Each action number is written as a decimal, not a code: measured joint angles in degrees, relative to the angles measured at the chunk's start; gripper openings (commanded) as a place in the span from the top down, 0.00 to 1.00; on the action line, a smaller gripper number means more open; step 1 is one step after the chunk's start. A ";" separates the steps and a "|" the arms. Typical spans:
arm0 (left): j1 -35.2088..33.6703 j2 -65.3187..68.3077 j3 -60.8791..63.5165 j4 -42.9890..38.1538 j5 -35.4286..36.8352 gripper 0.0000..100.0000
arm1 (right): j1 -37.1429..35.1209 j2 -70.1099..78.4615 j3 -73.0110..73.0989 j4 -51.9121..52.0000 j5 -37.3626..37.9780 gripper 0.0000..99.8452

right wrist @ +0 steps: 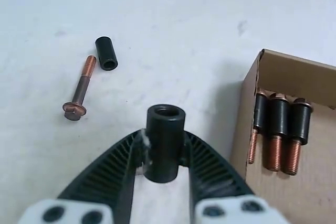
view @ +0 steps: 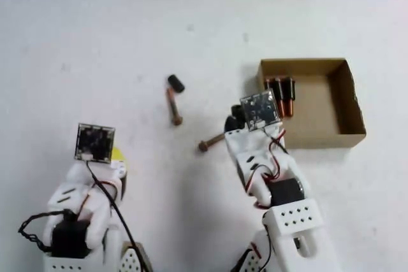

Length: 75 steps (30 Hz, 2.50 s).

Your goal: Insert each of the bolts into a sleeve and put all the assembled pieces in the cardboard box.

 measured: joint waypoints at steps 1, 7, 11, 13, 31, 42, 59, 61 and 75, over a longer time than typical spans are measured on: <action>0.00 -0.09 -0.70 0.18 0.00 0.98 | 0.00 0.00 0.00 0.00 0.00 0.98; 0.00 3.96 -5.45 0.18 0.00 0.98 | 0.00 0.00 0.00 0.00 0.00 0.98; 0.00 14.86 -11.87 0.18 0.00 0.98 | 0.00 0.00 0.00 0.00 0.00 0.98; 0.00 21.01 -15.65 0.18 0.00 0.98 | 0.00 -0.35 0.00 0.00 0.00 0.98; 2.46 61.89 -34.81 0.18 -0.09 0.98 | 0.00 -23.30 3.25 8.62 0.00 0.98; 12.22 86.15 -56.88 9.67 3.69 0.98 | 2.02 -30.86 4.75 13.36 0.00 0.98; 13.10 122.73 -94.15 18.37 3.96 0.89 | 2.11 -39.30 10.29 15.12 0.00 0.98; 13.10 126.24 -97.76 18.55 5.10 0.85 | 2.11 -39.38 11.16 15.12 0.00 0.98; 12.75 152.09 -121.32 19.60 20.22 0.85 | 2.11 -39.38 12.66 15.12 0.00 0.98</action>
